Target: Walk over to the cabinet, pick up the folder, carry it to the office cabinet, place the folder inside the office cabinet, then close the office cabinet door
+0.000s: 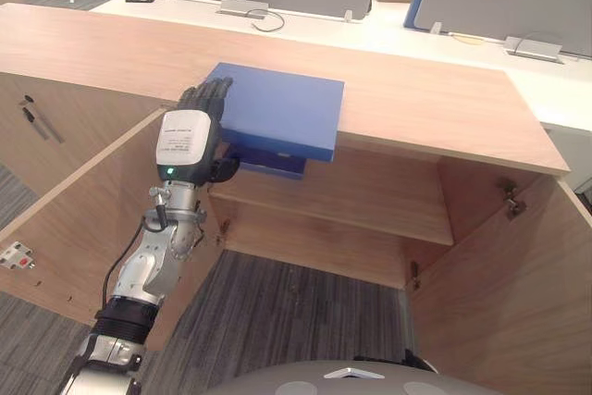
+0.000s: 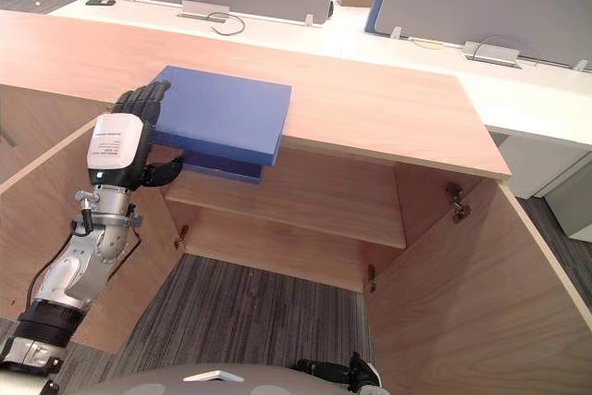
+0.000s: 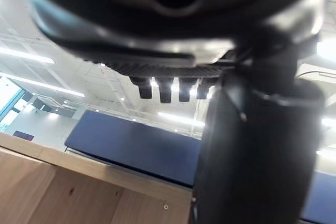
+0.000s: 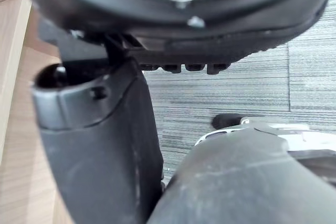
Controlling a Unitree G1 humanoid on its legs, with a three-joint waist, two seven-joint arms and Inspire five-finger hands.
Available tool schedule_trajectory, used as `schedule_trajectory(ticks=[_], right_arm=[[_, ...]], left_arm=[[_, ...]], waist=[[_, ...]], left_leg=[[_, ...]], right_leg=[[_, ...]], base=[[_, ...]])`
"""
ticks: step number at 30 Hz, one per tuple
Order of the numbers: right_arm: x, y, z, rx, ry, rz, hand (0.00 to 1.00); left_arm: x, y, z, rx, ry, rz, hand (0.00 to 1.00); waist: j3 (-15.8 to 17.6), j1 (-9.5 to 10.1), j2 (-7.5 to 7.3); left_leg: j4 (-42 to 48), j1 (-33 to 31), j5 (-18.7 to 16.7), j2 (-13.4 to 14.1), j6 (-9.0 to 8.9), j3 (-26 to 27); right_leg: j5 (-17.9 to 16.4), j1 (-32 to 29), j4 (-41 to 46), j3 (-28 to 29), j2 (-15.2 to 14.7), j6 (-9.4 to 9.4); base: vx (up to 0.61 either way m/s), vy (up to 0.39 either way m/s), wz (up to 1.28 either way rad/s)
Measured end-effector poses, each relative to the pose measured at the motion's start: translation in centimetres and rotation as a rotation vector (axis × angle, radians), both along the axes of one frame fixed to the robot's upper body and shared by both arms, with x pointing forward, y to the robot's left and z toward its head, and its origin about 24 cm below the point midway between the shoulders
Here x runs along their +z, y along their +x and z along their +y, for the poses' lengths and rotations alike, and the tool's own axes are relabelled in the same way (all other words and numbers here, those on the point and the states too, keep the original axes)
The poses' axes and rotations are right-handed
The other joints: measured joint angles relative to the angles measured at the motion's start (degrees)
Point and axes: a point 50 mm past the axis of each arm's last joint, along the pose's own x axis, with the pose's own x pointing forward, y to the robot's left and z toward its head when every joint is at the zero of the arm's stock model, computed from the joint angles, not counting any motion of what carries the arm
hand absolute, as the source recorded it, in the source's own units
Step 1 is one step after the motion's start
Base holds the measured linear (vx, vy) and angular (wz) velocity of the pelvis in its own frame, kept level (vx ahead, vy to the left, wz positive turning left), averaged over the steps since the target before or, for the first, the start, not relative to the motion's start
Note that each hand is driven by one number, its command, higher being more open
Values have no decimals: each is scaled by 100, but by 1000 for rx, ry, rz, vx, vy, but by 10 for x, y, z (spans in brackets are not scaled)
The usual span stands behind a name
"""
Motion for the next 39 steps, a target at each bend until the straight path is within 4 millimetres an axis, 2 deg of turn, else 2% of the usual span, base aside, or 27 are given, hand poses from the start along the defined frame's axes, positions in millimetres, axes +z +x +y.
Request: schedule_trajectory(ticks=[3, 5, 7, 10, 18, 20, 23, 24, 27, 28, 29, 30, 31, 32, 34, 36, 39], right_arm=[[0, 0, 0, 0, 0, 0, 100], [0, 0, 0, 0, 0, 0, 100], [0, 0, 0, 0, 0, 0, 100], [0, 0, 1, 0, 3, 0, 100], [0, 1, 1, 2, 4, -2, 100], [0, 2, 5, 21, 10, -4, 100], [2, 11, 8, 146, 12, -29, 100], [3, 15, 9, 197, 15, -40, 100], [9, 47, 21, 369, 26, -69, 100], [13, 56, 24, 392, 26, -105, 100], [27, 69, 34, 414, 90, -222, 100], [49, 80, 42, 429, 163, -368, 100], [59, 83, 44, 439, 203, -430, 100], [77, 88, 44, 428, 302, -528, 100], [95, 90, 33, 395, 390, -610, 100], [104, 87, 14, 302, 426, -655, 100], [105, 79, -2, 181, 451, -660, 100]], left_arm=[[-1, 0, -1, -6, 10, 5, 0], [-3, 1, -2, -9, 62, 13, 0], [3, 4, -2, -24, 130, -16, 0], [14, 11, -4, -36, 128, -53, 0], [11, 13, -3, -26, 141, -33, 0], [12, 13, -4, -27, 138, -38, 0], [19, 7, -11, -41, 72, -59, 0], [21, 2, -15, -54, 30, -70, 0], [34, -20, -44, -173, -226, -118, 0], [38, -29, -49, -223, -313, -128, 0], [43, -42, -50, -287, -428, -133, 0], [49, -50, -48, -335, -512, -139, 0], [52, -52, -46, -354, -547, -141, 0], [56, -53, -40, -412, -658, -120, 0], [56, -54, -25, -466, -848, -84, 0], [52, -58, -9, -528, -1059, -48, 0], [45, -66, 10, -550, -1248, -47, 0]], waist=[[-2, -38, -3], [-8, -76, -12], [-22, -102, -33], [-45, -111, -58], [-48, -131, -55], [-48, -121, -55], [-47, -112, -58], [-46, -115, -58], [-41, 44, -89], [-43, 55, -93], [-32, 68, -61], [-20, 100, -8], [-21, 113, 14], [-16, 124, 44], [7, 118, 29], [19, 119, 4], [23, 69, -18]], left_leg=[[0, 12, -9, 0, 1, 15], [0, 12, -10, -1, 1, 15], [0, 12, -10, 1, 1, 14], [0, 25, -11, -1, 1, 21], [-1, 30, -12, -5, 2, 27], [-2, 27, -12, -9, 3, 23], [-2, 16, -11, -23, 4, 10], [-2, 13, -13, -27, 6, 7], [-2, -68, -44, -25, 29, -5], [2, -62, -41, -17, 32, 8], [3, -62, -45, -4, 26, 11], [3, -64, -56, 6, 11, 12], [3, -61, -62, 9, 7, 16], [16, -46, -85, 13, 6, 18], [189, -66, -214, 18, 20, 27], [265, -77, -345, 18, 11, 48], [248, -83, -382, 15, 45, 79]], right_leg=[[0, 0, 0, 1, 0, 0], [0, 0, 0, 1, -1, 0], [0, 0, 0, -1, 0, 0], [0, 12, 0, 1, -2, 0], [2, 11, -7, -2, -6, -3], [2, 9, -7, -4, -10, -2], [4, 4, -8, -9, -13, 1], [5, 2, -8, -10, -12, 2], [14, -71, -6, 44, -27, 7], [14, -78, -4, 64, -13, 5], [11, -71, -3, 47, 0, -1], [10, -69, -2, 44, 5, -3], [10, -66, -2, 47, 7, -3], [10, -43, -2, 47, 8, -3], [7, 38, -1, 61, 2, -1], [-5, 60, 0, 99, 0, -7], [-30, 28, 3, 137, 1, -10]], base=[[-17, -7, -3], [0, 0, 0], [0, 0, 0], [-4, -1, -1], [-1, 0, -1], [0, 0, 0], [0, 0, 0], [0, 0, 0], [0, 0, 0], [0, 0, 0], [0, 0, 0], [0, 0, 3], [0, 0, 0], [0, 0, 0], [-15, 0, -3], [-40, 3, -9], [-10, 0, -8]])
